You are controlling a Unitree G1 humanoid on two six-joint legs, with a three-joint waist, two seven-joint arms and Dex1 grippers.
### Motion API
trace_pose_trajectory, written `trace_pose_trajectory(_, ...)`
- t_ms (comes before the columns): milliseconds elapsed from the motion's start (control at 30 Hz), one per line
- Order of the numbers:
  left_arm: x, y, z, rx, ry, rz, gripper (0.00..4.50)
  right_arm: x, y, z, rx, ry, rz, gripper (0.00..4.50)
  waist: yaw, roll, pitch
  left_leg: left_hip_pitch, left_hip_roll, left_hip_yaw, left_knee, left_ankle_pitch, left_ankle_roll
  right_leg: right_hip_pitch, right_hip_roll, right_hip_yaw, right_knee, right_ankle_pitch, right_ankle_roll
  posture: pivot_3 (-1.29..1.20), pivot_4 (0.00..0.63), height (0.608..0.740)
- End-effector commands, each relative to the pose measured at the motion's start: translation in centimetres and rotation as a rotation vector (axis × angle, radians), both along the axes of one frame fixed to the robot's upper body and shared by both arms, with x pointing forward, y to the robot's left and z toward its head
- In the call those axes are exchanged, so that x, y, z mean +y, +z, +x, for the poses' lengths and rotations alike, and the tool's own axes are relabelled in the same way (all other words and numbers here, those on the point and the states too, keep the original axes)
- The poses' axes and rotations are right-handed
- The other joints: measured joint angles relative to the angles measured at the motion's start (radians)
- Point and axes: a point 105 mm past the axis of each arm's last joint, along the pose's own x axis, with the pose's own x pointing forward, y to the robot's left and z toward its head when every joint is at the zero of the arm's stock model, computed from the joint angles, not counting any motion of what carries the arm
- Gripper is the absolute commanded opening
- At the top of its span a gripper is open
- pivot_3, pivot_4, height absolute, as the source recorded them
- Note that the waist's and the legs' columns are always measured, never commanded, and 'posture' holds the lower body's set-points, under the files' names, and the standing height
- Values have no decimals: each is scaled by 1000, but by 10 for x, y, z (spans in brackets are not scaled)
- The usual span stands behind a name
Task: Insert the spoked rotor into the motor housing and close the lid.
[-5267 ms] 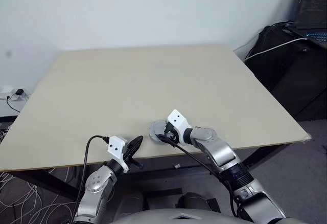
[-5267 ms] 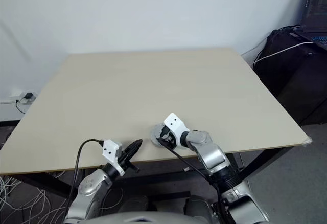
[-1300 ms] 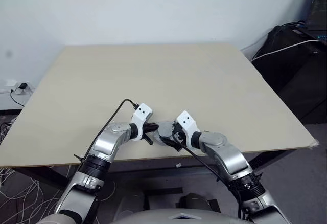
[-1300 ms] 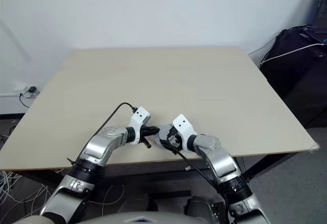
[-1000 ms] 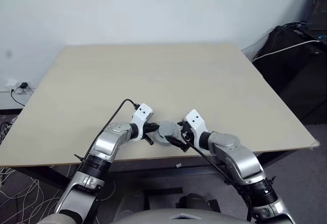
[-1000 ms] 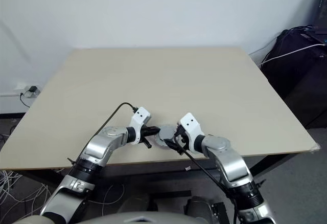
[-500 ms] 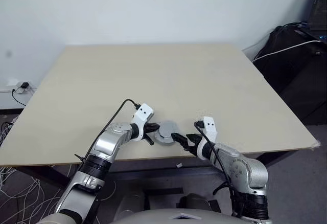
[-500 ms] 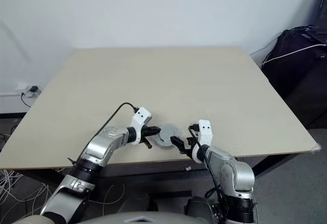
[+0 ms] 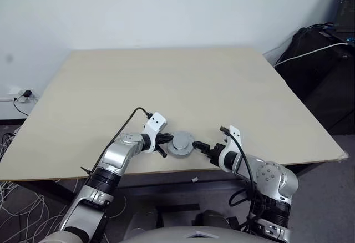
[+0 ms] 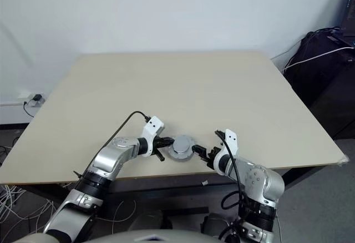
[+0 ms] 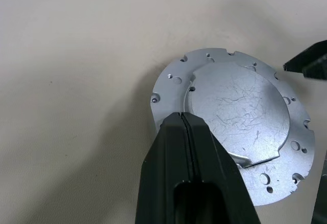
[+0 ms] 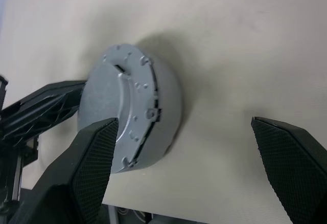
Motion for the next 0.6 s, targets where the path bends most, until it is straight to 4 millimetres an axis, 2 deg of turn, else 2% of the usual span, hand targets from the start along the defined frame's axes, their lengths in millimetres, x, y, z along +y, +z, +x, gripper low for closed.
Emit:
trace_pose_trajectory(33, -3, -15, -10, 57, -18, 25, 0, 28, 9, 2, 1, 27, 134, 4474, 0, 1, 0, 0, 0, 0, 0, 0, 0, 0, 0, 0, 0, 0, 0, 0, 0, 740)
trace_pose_trajectory(300, -2, -16, -10, 59, -17, 27, 0, 51, 28, 3, -19, 88, 336, 4474, -3, 2, -1, 1, 0, 0, 0, 1, 2, 1, 0, 0, 0, 0, 0, 0, 0, 740)
trace_pose_trajectory(600, -2, -16, -11, 59, -15, 25, 0, 64, 14, 7, 27, 89, 329, 4474, -8, 3, -1, 1, -1, -1, 1, 1, 3, 2, 0, 1, 0, 0, 0, 0, 0, 740)
